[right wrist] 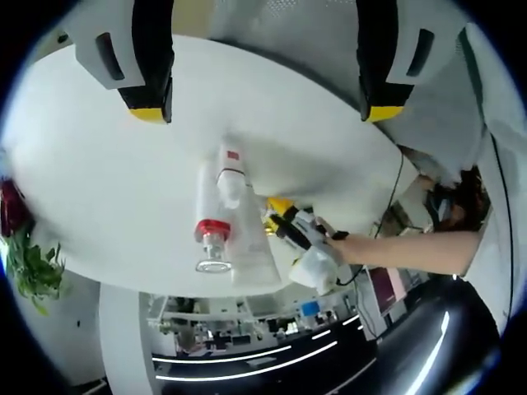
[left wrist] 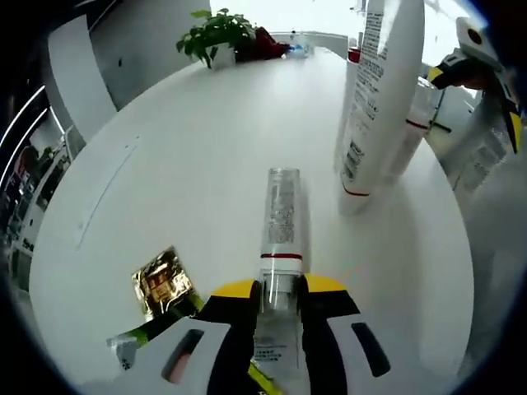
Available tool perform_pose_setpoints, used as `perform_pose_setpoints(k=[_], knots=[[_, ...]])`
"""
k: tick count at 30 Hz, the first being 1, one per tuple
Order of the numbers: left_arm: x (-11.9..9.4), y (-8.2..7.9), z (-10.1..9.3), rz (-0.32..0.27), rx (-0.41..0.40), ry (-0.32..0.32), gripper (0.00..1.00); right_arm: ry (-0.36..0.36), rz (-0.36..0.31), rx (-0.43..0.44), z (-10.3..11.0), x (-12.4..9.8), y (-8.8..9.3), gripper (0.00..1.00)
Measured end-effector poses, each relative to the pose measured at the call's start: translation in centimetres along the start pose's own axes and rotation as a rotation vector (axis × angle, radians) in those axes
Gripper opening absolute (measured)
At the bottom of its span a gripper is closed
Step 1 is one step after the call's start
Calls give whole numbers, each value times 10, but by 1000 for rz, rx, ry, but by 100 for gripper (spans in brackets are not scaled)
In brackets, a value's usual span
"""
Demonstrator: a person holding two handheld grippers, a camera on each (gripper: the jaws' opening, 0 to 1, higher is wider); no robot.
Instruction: Arrange the skincare products in the storage area until every visible bottle or jar stands upright without overlapping.
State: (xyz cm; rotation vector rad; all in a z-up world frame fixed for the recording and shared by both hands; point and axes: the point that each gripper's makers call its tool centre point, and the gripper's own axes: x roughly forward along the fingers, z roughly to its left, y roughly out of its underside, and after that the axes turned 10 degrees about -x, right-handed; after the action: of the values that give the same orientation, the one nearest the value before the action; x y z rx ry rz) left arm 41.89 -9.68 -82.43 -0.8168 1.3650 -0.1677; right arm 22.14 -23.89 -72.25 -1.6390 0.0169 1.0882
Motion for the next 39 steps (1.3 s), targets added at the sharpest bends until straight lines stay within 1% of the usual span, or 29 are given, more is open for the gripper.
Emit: perform_pose_setpoints(k=[7, 9, 13, 17, 21, 24, 25, 29, 33, 34, 39], knots=[[-9, 0, -4, 5, -24, 1, 24, -1, 2, 0, 1, 0, 0, 93], [-13, 2, -2, -2, -47, 2, 24, -9, 2, 2, 2, 0, 0, 93], [-25, -1, -5, -9, -85, -2, 24, -7, -2, -2, 2, -1, -1, 93], [-35, 3, 1, -20, -121, -14, 24, -4, -9, -8, 2, -1, -2, 93], [-42, 6, 0, -19, -148, -19, 24, -2, 0, -34, 4, -1, -2, 93], [-49, 9, -3, -5, -179, -21, 24, -3, 6, -58, 5, -1, -2, 93], [-53, 8, -8, -6, -186, -21, 24, -3, 6, -59, 5, -1, -2, 93], [-58, 10, -9, -7, -194, -26, 24, 0, -9, -55, 4, -2, -4, 93], [-69, 12, -17, -7, -217, -30, 24, -1, -21, -66, 5, -3, -7, 92], [-71, 13, -19, -4, -233, -31, 24, -1, -23, -72, 5, -3, -8, 92], [-81, 16, -29, 3, -238, -35, 24, -12, -19, -104, 8, -3, -7, 92]])
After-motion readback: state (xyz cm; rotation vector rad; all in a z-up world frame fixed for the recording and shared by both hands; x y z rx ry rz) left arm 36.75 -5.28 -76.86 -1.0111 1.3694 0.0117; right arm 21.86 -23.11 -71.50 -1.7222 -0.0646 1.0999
